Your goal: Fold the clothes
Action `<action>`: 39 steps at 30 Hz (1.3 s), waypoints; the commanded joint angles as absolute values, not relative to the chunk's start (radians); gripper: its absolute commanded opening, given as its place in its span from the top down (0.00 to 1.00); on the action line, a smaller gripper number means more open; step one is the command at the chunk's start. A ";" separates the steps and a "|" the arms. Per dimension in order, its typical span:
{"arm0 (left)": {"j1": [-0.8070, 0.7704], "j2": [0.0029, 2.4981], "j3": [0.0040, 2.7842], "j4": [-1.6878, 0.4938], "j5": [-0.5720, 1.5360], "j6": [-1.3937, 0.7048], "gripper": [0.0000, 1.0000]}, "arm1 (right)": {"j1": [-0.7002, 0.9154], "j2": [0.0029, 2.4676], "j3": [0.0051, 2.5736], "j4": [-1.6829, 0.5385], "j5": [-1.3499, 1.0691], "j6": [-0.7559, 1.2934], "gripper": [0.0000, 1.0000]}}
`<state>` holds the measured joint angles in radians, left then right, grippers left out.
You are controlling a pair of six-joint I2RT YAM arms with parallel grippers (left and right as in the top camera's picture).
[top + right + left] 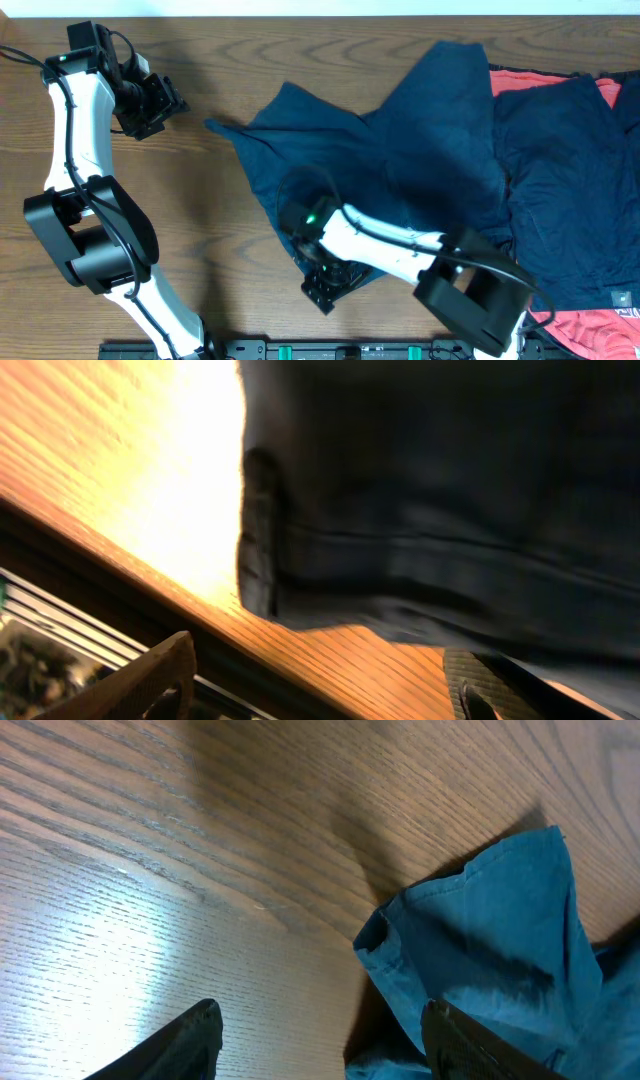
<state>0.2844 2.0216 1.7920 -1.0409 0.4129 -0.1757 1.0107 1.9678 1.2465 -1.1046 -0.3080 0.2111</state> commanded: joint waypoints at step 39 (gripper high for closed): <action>0.287 2.025 1.788 -1.054 0.419 -0.154 0.34 | 1.108 2.097 1.415 -1.212 -0.277 -0.199 0.13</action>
